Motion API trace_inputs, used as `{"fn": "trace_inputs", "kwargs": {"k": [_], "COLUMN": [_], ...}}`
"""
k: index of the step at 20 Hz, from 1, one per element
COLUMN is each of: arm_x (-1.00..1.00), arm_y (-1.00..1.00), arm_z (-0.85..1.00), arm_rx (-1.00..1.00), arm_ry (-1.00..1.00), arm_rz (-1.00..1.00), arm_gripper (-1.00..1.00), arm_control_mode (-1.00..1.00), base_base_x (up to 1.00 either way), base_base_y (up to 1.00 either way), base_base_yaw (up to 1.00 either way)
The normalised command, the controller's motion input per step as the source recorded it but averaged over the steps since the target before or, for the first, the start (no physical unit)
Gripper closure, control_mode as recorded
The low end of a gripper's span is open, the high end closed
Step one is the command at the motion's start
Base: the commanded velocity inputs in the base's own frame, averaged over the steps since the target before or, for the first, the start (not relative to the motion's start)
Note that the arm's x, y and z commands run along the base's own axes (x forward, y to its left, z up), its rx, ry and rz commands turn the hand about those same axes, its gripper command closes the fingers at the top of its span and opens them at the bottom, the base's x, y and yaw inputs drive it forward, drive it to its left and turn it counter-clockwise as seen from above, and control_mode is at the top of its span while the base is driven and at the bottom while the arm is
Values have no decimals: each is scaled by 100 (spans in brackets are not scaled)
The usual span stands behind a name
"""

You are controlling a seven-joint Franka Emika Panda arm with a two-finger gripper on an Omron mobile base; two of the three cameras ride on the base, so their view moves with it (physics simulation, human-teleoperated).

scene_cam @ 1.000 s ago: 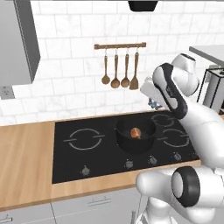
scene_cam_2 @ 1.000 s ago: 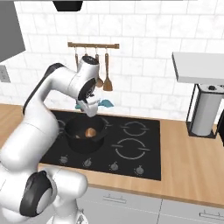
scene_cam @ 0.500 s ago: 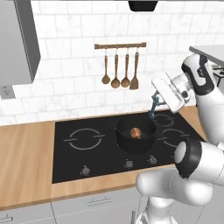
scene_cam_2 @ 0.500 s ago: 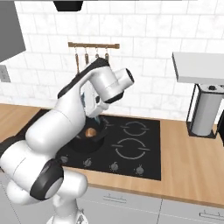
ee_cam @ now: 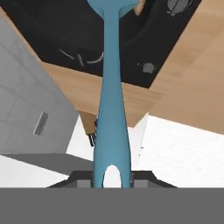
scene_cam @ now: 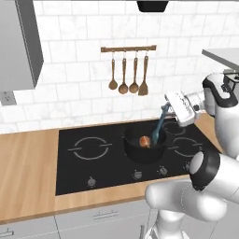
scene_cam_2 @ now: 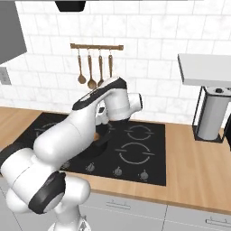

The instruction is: Put the onion and sweet potato in the pot. Retrieve the spatula and lightly stir the vegetables in the pot.

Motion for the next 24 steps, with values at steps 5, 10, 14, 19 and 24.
{"fn": "trace_inputs", "kwargs": {"k": [5,10,14,19,24], "arm_x": [37,52,25,3,28], "arm_y": [14,3,5,1,2], "arm_z": [-10,-1,-9,-31,-10], "arm_rx": [10,1,0,-3,-10], "arm_ry": [29,23,12,7,-2], "arm_rz": [-10,-8,-4,0,3], "arm_gripper": [100,100,100,100,100], "arm_control_mode": [-100,-100,-100,-100,-100], "base_base_x": [0,0,0,0,0], "base_base_y": [0,0,0,0,0], "base_base_yaw": [0,0,0,0,0]}}
